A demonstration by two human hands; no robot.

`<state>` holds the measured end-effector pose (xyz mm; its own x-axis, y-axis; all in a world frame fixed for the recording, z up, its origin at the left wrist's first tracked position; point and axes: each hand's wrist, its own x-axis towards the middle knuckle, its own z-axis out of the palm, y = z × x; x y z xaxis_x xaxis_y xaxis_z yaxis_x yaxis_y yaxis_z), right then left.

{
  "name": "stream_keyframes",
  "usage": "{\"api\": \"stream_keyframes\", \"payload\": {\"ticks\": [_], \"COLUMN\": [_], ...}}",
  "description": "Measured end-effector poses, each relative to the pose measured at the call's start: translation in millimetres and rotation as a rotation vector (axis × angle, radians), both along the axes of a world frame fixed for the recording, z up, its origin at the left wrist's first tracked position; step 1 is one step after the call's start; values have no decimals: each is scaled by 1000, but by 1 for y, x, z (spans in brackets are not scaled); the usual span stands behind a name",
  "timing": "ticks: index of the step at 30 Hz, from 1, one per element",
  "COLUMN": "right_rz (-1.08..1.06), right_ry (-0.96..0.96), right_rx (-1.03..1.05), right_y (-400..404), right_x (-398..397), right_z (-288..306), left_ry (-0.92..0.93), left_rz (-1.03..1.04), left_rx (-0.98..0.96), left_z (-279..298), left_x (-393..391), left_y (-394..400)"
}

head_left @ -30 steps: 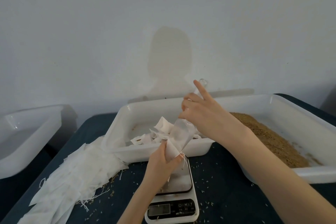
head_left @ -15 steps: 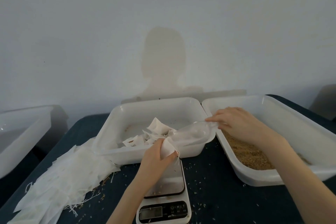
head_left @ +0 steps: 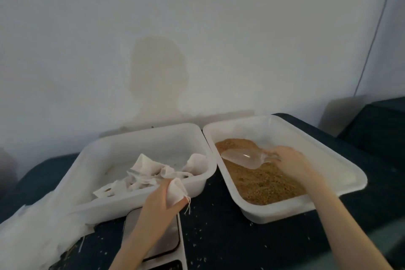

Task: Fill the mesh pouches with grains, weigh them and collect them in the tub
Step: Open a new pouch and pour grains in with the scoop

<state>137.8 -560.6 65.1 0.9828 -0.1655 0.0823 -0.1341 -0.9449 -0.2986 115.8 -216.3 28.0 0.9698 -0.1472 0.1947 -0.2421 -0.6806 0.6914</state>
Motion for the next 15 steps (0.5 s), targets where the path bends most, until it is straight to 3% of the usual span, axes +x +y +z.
{"api": "stream_keyframes", "payload": {"ticks": [7,10,15], "right_rz": [-289,-318,-201], "right_ry": [-63,-105,-23], "right_rx": [-454,-606,-541], "right_y": [-5,0,6], "right_x": [6,4,7], "right_z": [-15,-14,-17], "left_ry": [-21,-45,-46], "left_rz": [-38,-39,-59], "left_rx": [-6,-10,-23], "left_z": [0,-1,-3], "left_x": [0,0,1], "left_y": [-4,-6,-10]}}
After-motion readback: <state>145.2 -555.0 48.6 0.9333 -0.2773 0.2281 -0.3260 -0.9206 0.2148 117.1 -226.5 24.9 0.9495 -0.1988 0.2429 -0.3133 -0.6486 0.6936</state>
